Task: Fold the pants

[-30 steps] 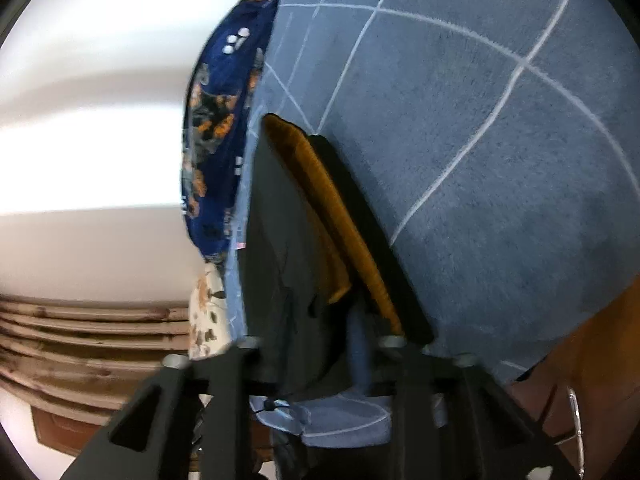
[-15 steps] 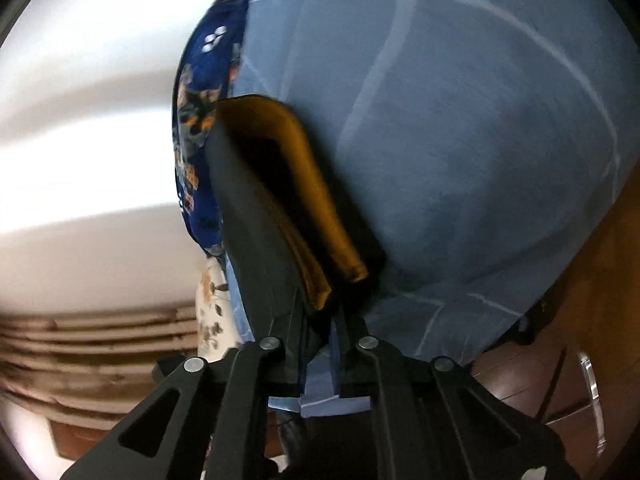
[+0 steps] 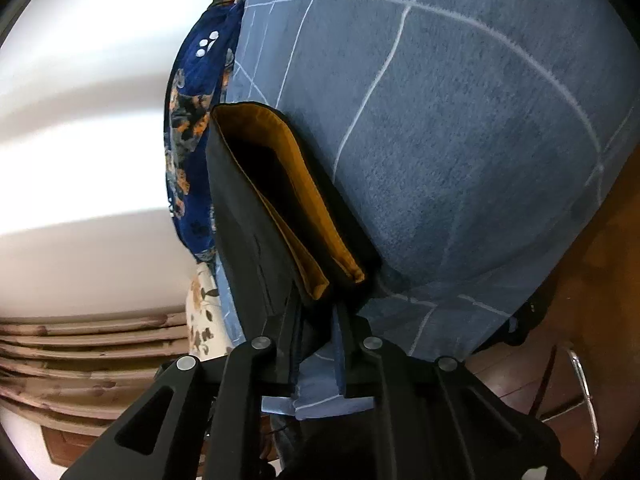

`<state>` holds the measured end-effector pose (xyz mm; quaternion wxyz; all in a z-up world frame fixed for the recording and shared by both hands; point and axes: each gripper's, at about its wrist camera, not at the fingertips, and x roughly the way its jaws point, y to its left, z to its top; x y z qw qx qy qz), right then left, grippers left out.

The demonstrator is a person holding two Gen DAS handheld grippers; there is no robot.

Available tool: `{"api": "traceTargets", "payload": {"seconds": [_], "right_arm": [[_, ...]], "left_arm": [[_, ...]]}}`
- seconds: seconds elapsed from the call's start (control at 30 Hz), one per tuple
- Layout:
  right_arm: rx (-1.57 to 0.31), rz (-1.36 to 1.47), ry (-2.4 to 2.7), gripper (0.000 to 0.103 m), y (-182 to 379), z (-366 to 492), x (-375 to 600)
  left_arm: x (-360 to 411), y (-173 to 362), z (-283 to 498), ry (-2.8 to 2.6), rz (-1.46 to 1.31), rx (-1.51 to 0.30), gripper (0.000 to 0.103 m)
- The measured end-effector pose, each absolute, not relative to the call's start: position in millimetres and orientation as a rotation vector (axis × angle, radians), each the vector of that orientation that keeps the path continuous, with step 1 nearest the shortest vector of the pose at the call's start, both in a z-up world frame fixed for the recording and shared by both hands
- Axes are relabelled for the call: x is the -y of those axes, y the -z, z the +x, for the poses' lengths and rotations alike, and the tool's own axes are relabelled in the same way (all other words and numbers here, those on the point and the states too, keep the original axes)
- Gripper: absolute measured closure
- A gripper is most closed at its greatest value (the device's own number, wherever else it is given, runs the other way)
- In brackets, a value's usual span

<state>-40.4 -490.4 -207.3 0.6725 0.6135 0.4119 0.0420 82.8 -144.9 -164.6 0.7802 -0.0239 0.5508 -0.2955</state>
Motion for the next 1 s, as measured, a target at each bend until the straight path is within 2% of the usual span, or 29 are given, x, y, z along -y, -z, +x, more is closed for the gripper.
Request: {"api": "traceTargets", "payload": {"seconds": [0.17, 0.27, 0.37, 0.4, 0.43, 0.47, 0.8, 0.9, 0.97, 1.0], "right_arm": [[-0.945, 1.346, -0.053, 0.088, 200.2, -38.5, 488.2], [-0.948, 1.341, -0.042, 0.082, 196.2, -37.1, 487.2], [-0.930, 1.358, -0.046, 0.062, 189.2, -39.6, 489.6], [-0.928, 1.348, -0.034, 0.046, 186.6, -41.6, 490.7], [-0.921, 1.325, -0.007, 0.041, 181.9, -44.2, 493.4], [-0.909, 1.308, 0.008, 0.040, 178.0, -46.2, 496.0], [-0.903, 1.342, -0.015, 0.040, 185.4, -41.3, 502.7], [-0.893, 1.355, -0.049, 0.048, 185.2, -36.7, 498.9], [-0.890, 1.318, -0.058, 0.057, 177.5, -33.8, 496.2], [-0.891, 1.301, -0.068, 0.067, 174.3, -31.9, 494.4]], "left_arm": [[144.3, 165.4, 82.7, 0.641, -0.055, -1.196, 0.033], [142.4, 167.9, 84.5, 0.639, -0.064, -1.205, 0.033], [141.2, 167.2, 84.9, 0.639, -0.074, -1.207, 0.033], [141.0, 167.1, 85.2, 0.639, -0.074, -1.206, 0.033], [141.0, 166.9, 84.8, 0.639, -0.074, -1.206, 0.033], [140.2, 167.3, 84.9, 0.640, -0.075, -1.207, 0.033], [137.8, 166.3, 84.1, 0.638, -0.083, -1.215, 0.033], [136.5, 166.7, 84.2, 0.635, -0.087, -1.219, 0.033], [135.1, 166.6, 84.3, 0.632, -0.091, -1.218, 0.033], [134.3, 166.7, 84.4, 0.630, -0.092, -1.216, 0.033]]}}
